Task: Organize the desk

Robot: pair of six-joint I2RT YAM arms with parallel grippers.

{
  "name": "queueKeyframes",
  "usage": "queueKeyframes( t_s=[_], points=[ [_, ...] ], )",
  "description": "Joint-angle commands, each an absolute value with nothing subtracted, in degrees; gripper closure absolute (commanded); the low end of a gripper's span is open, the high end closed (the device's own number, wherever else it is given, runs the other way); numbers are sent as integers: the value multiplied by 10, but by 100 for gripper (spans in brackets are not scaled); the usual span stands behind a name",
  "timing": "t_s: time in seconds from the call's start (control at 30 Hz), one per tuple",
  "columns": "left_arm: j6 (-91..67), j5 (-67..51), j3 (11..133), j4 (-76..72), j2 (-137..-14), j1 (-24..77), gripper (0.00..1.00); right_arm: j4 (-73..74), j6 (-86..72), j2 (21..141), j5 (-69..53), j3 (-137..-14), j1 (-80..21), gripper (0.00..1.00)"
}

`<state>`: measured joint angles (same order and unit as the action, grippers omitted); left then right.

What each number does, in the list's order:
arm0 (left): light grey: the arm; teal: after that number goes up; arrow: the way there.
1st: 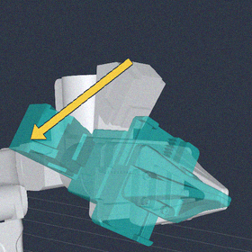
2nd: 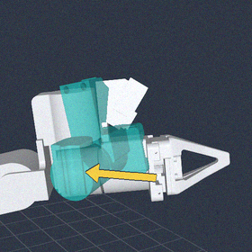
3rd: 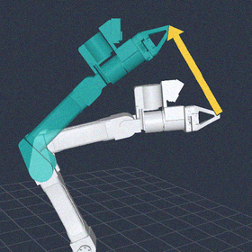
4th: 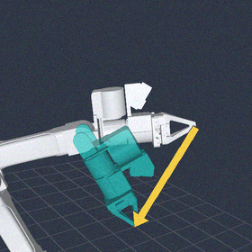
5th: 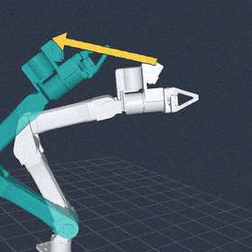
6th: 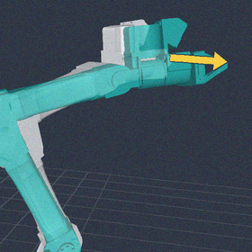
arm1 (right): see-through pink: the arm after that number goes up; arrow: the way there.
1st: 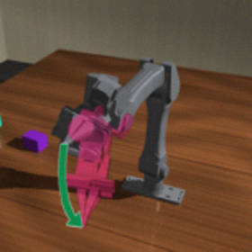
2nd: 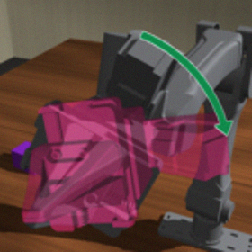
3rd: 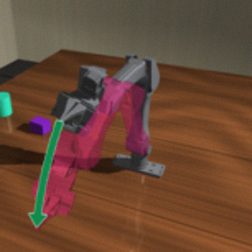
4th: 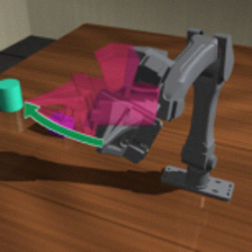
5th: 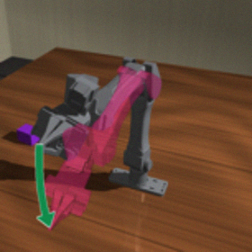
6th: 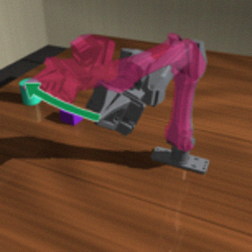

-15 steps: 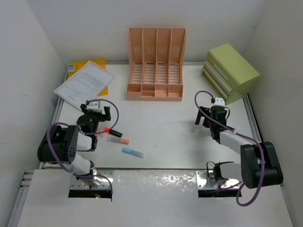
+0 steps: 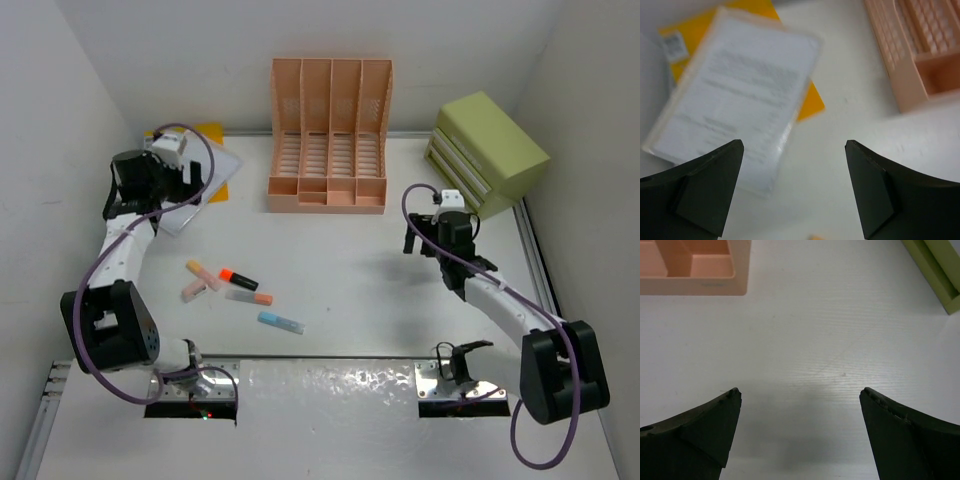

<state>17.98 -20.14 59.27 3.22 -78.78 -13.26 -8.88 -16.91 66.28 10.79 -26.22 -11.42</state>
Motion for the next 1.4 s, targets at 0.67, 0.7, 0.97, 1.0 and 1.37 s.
queueKeyframes(
  t_s=[0.67, 0.7, 0.97, 1.0, 1.37],
  points=[
    [399, -184, 555, 237, -828, 16, 19, 35, -101, 666, 111, -410, -163, 16],
    [373, -182, 564, 224, -830, 15, 19, 49, -100, 672, 142, -430, -163, 21],
    [328, -176, 579, 198, -882, 15, 19, 5, 253, 834, 376, -606, -209, 49],
    [330, -175, 577, 197, -887, 15, 19, -25, 301, 853, 387, -617, -209, 48],
    [337, -179, 555, 168, -892, 11, 19, -217, 636, 1115, 587, -793, -173, 46]
  ],
)
